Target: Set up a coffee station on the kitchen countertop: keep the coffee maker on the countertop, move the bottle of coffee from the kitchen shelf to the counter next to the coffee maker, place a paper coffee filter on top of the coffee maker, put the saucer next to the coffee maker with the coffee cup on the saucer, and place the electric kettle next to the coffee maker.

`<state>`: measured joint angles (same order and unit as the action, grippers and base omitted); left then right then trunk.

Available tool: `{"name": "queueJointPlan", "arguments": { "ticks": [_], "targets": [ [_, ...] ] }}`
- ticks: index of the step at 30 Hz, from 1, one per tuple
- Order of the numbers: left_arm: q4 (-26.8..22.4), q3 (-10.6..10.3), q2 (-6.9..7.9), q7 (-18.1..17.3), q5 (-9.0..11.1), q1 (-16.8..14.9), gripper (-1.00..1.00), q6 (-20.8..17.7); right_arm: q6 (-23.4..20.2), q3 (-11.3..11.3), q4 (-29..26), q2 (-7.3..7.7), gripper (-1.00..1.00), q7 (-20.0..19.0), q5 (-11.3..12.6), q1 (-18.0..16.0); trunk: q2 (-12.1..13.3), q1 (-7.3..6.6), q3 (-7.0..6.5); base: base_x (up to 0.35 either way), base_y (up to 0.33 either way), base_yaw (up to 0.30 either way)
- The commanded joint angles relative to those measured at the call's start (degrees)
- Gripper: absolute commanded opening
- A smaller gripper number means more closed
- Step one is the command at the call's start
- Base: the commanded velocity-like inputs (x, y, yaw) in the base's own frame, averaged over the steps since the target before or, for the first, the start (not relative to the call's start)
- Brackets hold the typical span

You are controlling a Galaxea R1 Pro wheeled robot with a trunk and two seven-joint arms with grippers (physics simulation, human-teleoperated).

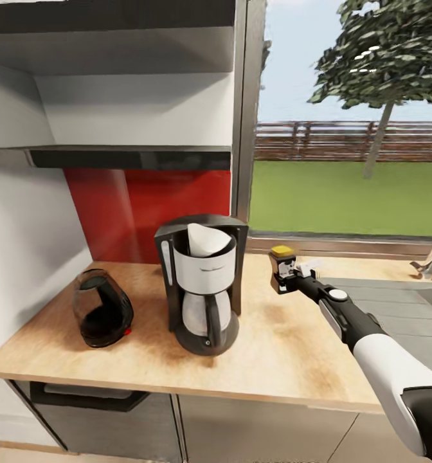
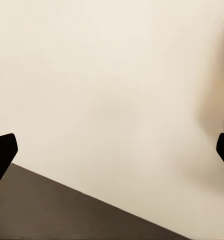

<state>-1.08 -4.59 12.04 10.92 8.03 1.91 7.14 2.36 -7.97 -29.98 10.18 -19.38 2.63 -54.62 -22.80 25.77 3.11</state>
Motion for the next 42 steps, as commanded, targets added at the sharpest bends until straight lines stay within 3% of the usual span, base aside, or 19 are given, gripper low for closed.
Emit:
{"name": "queueJointPlan", "arguments": {
  "ticks": [1, 14, 17, 21, 29, 42],
  "targets": [
    [-0.1, -0.5, 0.00, 0.2, 0.6, 0.0, 1.00, 0.1, 0.2, -0.3, 0.1, -0.10, -1.00, 0.1, 0.4, 0.0, -0.1, 0.01, 0.11, -0.193, -0.231, 0.278],
    [-0.1, -0.5, 0.00, 0.1, 0.6, 0.0, 1.00, 0.2, 0.2, -0.2, 0.2, -2.33, -1.00, 0.0, 0.4, 0.6, -0.1, 0.01, 0.11, -0.091, -0.184, 0.211],
    [-0.1, -0.5, 0.00, 0.1, 0.6, 0.0, 1.00, 0.2, 1.6, -0.2, 3.3, -2.89, -1.00, 0.0, 0.5, 1.0, -0.1, 0.01, 0.11, -0.001, -0.008, 0.008],
    [-0.1, -0.5, 0.00, 0.2, 0.6, 0.0, 1.00, 0.2, 5.2, -0.2, 5.5, -3.52, -1.00, 0.0, 1.9, 1.2, -0.1, 0.01, 0.11, 0.000, -0.001, 0.001],
    [-0.1, -0.5, -0.03, 0.2, 0.7, 0.0, 1.00, 0.2, 5.9, -0.2, 7.5, -4.18, -1.00, 0.0, 4.9, 1.2, -0.1, 0.01, 0.11, 0.000, 0.000, 0.000],
    [-0.1, -0.5, 0.00, 0.2, 0.7, 0.0, 1.00, 0.2, 5.9, -0.2, 8.7, -5.47, -1.00, 0.2, 5.5, 1.2, -0.1, 0.01, 0.11, 0.104, 0.091, 0.000]
  ]
}}
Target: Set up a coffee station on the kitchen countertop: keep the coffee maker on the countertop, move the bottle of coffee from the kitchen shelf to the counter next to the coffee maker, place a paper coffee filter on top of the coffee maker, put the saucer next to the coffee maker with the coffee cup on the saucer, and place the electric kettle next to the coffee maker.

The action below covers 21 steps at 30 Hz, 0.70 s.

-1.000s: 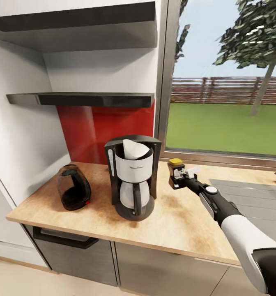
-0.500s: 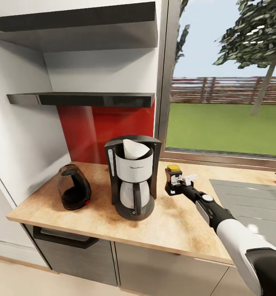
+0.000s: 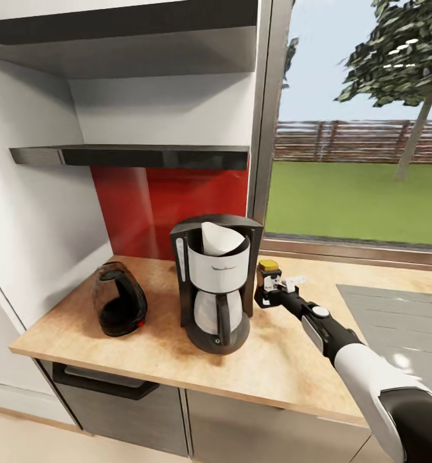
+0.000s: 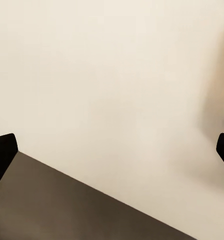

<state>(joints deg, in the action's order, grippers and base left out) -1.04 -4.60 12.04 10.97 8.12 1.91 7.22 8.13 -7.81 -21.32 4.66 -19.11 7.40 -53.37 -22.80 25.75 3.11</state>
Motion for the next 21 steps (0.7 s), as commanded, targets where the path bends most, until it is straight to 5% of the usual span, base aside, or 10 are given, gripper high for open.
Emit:
{"name": "queueJointPlan", "arguments": {
  "ticks": [1, 9, 15, 21],
  "targets": [
    [-0.1, -0.5, 0.00, 0.1, 0.6, 0.0, 1.00, 0.1, 0.2, -0.4, 0.2, 0.00, -1.00, -0.1, 0.7, -0.1, -0.1, 0.04, 0.11, 0.012, 0.011, 0.000],
    [-0.1, -0.5, 0.00, 0.2, 0.6, 0.0, 1.00, 0.1, 1.1, -0.2, 1.2, 0.01, -1.00, 0.1, 0.6, -0.1, -0.1, 0.04, 0.11, 0.046, 0.030, 0.000],
    [-0.1, -0.5, -0.06, 0.1, 0.6, 0.0, 1.00, 0.1, 8.6, -0.2, 5.3, 0.21, -1.00, 1.3, 0.6, -0.1, -0.1, 0.04, 0.11, 0.001, 0.001, 0.000],
    [-0.1, -0.5, -0.07, 0.1, 0.6, 0.0, 1.00, 0.1, 10.6, -0.2, 6.9, 0.21, -1.00, 4.1, 0.6, -0.1, -0.1, 0.04, 0.11, 0.000, 0.000, 0.000]
  ]
}}
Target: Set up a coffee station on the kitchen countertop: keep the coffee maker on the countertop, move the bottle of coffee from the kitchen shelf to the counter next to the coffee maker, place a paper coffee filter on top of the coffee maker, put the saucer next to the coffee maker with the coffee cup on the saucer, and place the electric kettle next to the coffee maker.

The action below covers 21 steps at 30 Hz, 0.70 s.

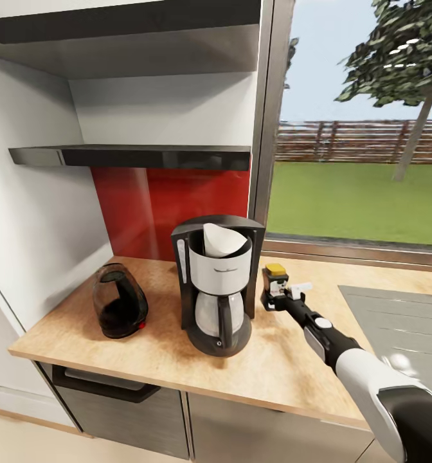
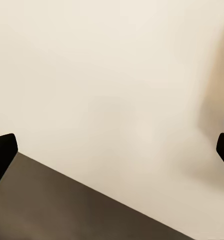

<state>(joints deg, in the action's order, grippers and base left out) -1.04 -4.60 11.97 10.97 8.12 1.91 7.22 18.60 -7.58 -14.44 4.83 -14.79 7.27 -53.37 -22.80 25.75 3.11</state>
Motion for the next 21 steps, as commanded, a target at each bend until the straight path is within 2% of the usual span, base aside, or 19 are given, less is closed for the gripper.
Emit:
{"name": "queueJointPlan", "arguments": {
  "ticks": [1, 21],
  "targets": [
    [-0.1, -0.5, 0.00, 0.1, 0.6, 0.0, 1.00, 0.1, 0.2, -0.4, 0.1, 0.04, -1.00, -0.1, 0.7, -0.1, -0.1, 0.03, 0.11, 0.000, 0.000, 0.000],
    [-0.1, -0.6, -0.10, 0.1, 0.6, 0.0, 1.00, 0.1, 0.5, -0.6, 3.0, -0.17, -1.00, 0.1, 0.8, 0.0, -0.1, 0.03, 0.11, 0.000, 0.000, 0.000]
  ]
}}
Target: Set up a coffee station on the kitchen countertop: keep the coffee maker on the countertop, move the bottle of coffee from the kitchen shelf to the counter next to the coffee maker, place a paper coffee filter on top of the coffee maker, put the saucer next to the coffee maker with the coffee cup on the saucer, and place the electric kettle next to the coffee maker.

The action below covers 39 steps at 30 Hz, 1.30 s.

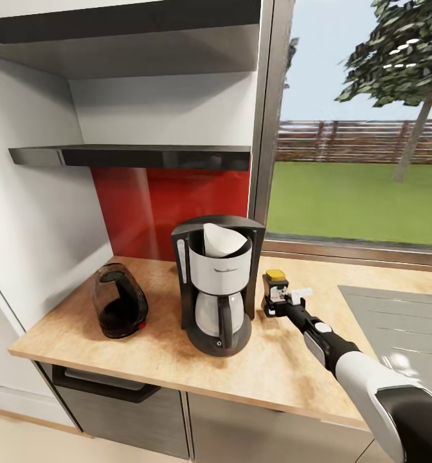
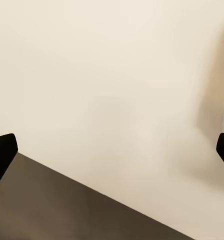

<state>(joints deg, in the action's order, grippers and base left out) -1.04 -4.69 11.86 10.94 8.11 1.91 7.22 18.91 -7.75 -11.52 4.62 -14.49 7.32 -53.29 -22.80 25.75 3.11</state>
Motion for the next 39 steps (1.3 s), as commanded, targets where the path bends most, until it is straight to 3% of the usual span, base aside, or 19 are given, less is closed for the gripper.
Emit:
{"name": "queueJointPlan", "arguments": {
  "ticks": [1, 35, 36, 39],
  "targets": [
    [-0.1, -0.5, 0.00, 0.1, 0.6, 0.0, 1.00, 0.1, 0.2, -0.4, 0.1, 0.04, -1.00, -0.2, 0.7, -0.1, -0.1, 0.03, 0.11, 0.000, 0.000, 0.000],
    [-0.1, -0.4, 0.00, 0.1, 0.6, 0.0, 1.00, 0.1, 1.9, -0.3, 0.3, 0.03, -1.00, 0.8, 0.7, 0.0, -0.1, 0.03, 0.11, 0.015, 0.011, 0.000],
    [-0.1, -0.4, 0.00, 0.1, 0.6, 0.0, 1.00, 0.1, 2.0, -0.4, 0.3, -0.01, 1.00, 2.3, 0.7, 0.0, -0.1, 0.03, 0.11, 0.000, 0.000, 0.000],
    [-0.1, -0.4, 0.00, 0.1, 0.6, 0.0, 1.00, 0.1, 2.1, -0.4, 0.3, -0.04, 1.00, 5.4, 0.7, 0.0, -0.1, 0.03, 0.11, 0.000, 0.000, 0.000]
  ]
}}
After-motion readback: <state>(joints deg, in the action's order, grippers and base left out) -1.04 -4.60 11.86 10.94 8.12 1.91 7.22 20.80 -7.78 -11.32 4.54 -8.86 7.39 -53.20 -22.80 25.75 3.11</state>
